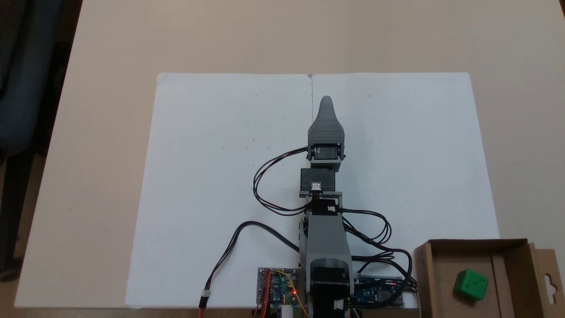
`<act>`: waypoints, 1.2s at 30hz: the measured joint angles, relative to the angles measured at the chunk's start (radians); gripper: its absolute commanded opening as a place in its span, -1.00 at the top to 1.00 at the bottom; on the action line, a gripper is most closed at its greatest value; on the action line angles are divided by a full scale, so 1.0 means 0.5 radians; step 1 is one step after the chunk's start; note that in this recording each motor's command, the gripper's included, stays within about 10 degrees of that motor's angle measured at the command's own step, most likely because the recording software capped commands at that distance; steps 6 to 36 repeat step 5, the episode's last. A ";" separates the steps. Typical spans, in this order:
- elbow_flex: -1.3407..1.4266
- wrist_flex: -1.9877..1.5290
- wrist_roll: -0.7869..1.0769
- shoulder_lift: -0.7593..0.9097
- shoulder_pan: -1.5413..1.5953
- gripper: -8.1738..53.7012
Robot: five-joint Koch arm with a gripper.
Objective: Grasp a green dice and put it in the bin.
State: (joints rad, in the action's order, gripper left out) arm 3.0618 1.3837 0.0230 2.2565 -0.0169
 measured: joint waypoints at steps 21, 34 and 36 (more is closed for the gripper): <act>0.000 0.138 0.000 0.000 0.000 -0.70; 0.000 0.138 0.000 0.000 0.000 -0.70; 0.000 0.138 0.000 0.000 0.000 -0.70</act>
